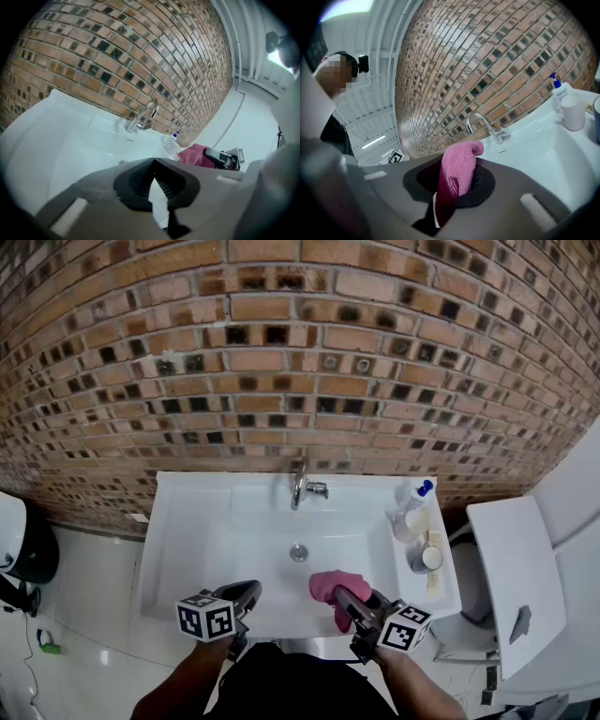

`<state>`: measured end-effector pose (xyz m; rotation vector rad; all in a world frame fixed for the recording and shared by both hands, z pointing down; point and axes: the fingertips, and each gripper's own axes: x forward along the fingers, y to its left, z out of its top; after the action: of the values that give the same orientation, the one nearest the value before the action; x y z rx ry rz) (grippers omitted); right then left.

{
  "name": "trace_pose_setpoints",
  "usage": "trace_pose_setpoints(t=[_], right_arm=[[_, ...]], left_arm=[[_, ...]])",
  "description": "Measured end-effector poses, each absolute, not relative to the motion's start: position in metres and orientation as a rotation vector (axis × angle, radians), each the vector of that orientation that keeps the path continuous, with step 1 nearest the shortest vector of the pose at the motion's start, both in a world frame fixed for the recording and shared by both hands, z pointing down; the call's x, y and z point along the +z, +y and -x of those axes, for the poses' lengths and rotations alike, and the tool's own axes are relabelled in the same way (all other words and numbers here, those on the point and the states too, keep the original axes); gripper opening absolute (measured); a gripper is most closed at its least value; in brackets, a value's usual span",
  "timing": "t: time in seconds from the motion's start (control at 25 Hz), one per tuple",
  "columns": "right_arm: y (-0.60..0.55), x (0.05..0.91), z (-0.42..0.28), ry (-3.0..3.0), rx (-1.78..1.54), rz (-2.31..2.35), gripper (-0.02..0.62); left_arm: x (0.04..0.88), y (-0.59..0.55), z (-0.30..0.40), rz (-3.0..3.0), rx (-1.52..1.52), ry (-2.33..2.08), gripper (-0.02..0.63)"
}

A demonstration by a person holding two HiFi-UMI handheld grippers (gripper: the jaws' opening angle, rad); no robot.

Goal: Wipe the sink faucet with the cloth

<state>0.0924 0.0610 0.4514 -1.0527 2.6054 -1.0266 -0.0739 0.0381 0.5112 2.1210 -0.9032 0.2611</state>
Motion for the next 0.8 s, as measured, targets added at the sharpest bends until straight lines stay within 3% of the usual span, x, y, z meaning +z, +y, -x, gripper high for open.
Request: trace_pose_setpoints(t=[0.8], right_arm=[[-0.050,0.480,-0.133,2.316,-1.061,1.514,0.048]], left_arm=[[0.531,-0.045,0.096,-2.129,0.255,-0.728,0.005]])
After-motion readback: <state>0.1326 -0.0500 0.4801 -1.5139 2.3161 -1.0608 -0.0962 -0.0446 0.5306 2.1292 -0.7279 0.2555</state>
